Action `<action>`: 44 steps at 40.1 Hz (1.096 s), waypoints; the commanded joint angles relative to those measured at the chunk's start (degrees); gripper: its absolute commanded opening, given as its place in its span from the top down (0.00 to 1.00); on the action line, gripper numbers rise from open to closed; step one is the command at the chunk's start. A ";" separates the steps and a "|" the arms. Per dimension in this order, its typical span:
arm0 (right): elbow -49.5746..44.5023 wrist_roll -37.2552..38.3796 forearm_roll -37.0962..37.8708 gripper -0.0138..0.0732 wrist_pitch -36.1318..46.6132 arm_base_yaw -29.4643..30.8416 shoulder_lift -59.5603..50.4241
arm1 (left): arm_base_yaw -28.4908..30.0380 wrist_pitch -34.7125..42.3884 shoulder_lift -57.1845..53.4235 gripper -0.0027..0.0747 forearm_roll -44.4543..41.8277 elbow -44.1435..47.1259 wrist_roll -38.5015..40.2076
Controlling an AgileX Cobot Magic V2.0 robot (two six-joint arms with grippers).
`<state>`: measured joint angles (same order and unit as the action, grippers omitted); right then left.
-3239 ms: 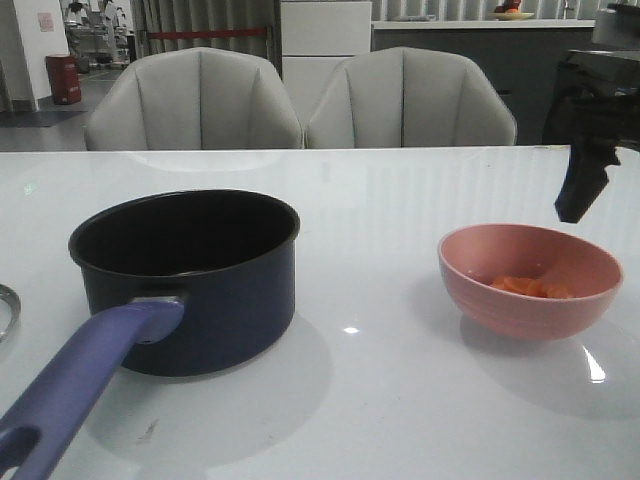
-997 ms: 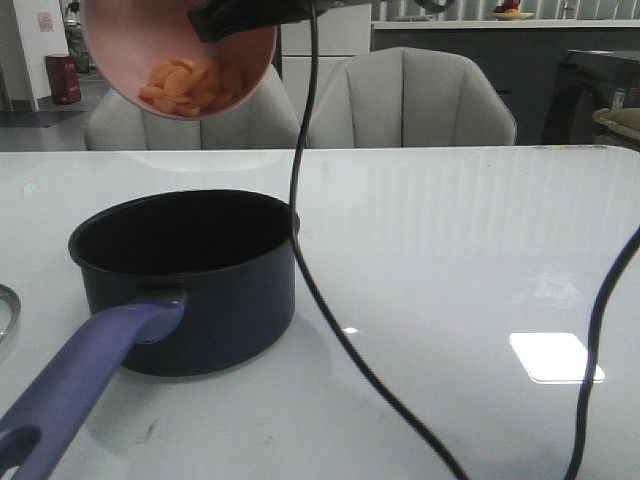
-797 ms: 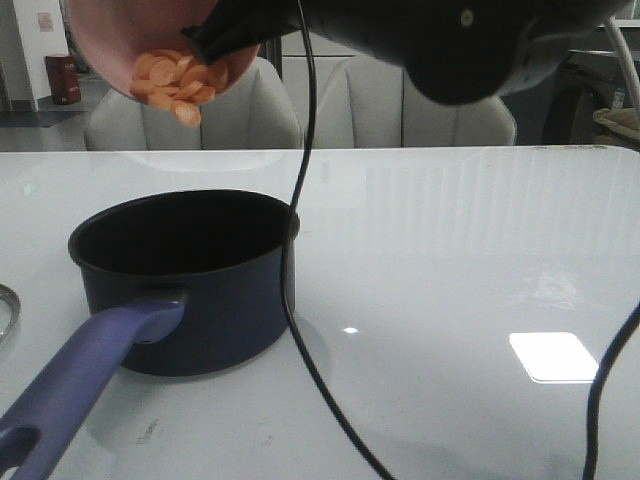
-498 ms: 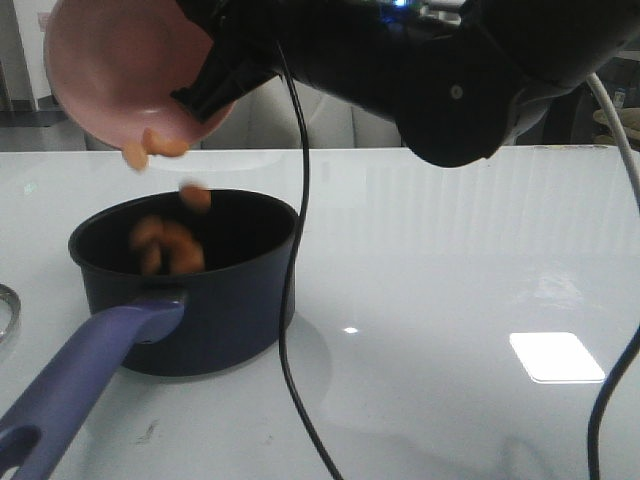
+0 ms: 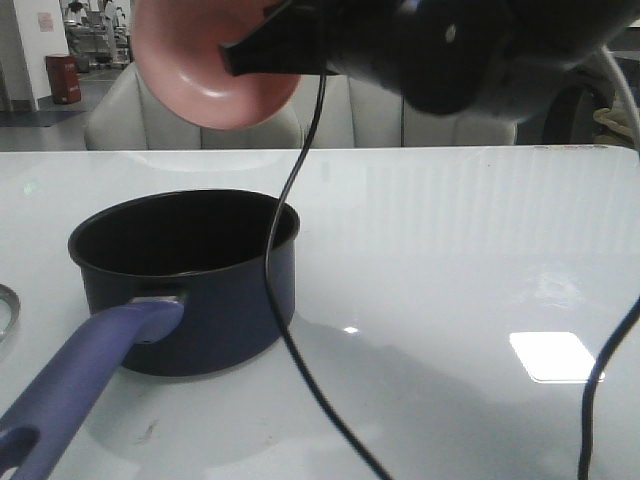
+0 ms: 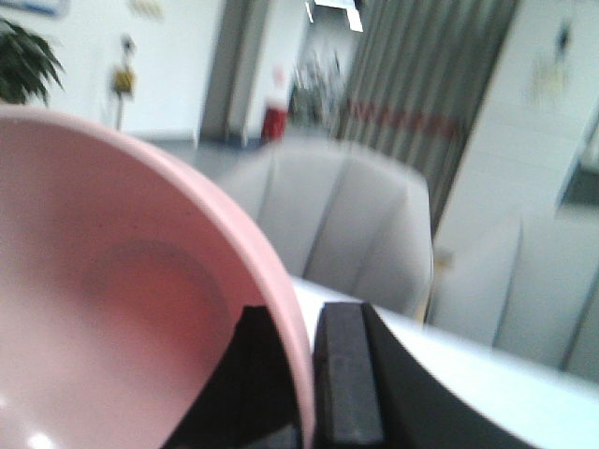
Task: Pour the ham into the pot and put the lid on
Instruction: 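Carry the empty bowl back, set it down, release it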
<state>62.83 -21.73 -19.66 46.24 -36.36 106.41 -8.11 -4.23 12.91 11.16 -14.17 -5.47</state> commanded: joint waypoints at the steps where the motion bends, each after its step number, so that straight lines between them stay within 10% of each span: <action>1: 4.35 -0.79 -5.46 0.68 -13.11 0.96 -7.50 | -0.35 4.56 0.56 0.11 0.53 -1.51 0.17; 19: 11.41 0.35 -6.42 0.68 -68.26 16.37 -16.45 | -0.35 4.56 0.56 0.11 0.53 -1.51 0.17; 29: 11.41 19.90 13.25 0.68 -80.74 23.08 -15.75 | -0.35 4.76 0.56 0.11 0.53 -1.51 0.17; 44: 11.41 23.74 14.75 0.68 -91.65 29.96 -8.28 | -0.35 4.76 0.56 0.11 0.53 -1.51 0.17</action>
<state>72.20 1.71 -5.36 -45.24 -7.66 98.81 -8.11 -4.31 12.91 11.16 -14.17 -5.47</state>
